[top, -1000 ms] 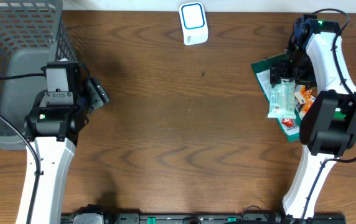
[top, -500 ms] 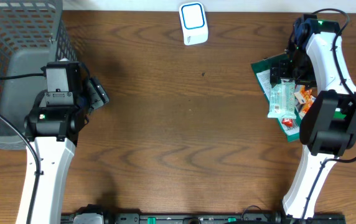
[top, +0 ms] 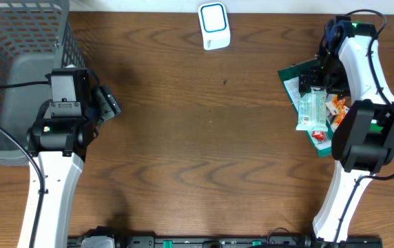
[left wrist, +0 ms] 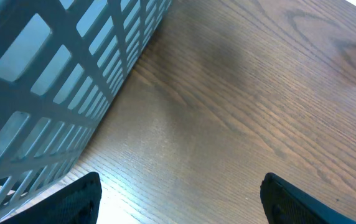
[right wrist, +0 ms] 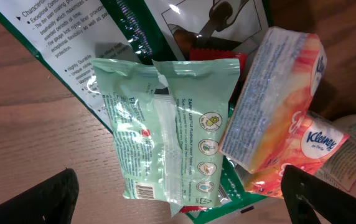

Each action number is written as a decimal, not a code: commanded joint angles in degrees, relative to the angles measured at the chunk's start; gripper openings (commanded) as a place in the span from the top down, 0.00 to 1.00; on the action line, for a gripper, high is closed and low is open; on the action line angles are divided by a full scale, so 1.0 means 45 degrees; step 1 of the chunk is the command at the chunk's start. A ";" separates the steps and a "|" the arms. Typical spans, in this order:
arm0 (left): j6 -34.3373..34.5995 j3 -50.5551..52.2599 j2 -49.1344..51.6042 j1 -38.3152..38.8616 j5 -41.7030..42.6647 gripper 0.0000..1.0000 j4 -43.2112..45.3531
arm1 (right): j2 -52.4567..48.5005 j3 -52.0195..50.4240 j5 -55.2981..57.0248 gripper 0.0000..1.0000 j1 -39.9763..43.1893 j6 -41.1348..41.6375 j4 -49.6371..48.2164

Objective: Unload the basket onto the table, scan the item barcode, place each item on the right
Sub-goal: 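Lower the tissue pack onto the pile and open the right gripper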

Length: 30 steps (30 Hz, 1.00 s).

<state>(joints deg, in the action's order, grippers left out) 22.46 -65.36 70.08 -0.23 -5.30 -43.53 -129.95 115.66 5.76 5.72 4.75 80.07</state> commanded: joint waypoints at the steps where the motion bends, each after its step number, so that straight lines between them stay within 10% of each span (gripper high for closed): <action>1: -0.0078 0.0000 0.0005 -0.0053 -0.0170 0.17 -0.0039 | -0.0034 -0.0019 -0.0102 0.01 -0.0029 -0.0121 0.0000; 14: -0.0078 0.0000 0.0005 -0.0053 -0.0170 0.17 -0.0039 | 0.1035 -0.0024 -0.0102 0.01 -0.0112 -0.0121 0.0005; 30: -0.0078 0.0000 0.0005 -0.0053 -0.0170 0.17 -0.0039 | 0.9020 -0.0024 -0.0102 0.01 -0.0272 -0.0121 0.0010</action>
<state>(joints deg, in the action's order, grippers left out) 22.46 -65.36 70.08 -0.23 -5.30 -43.53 -93.62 115.24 5.34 4.91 4.75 79.90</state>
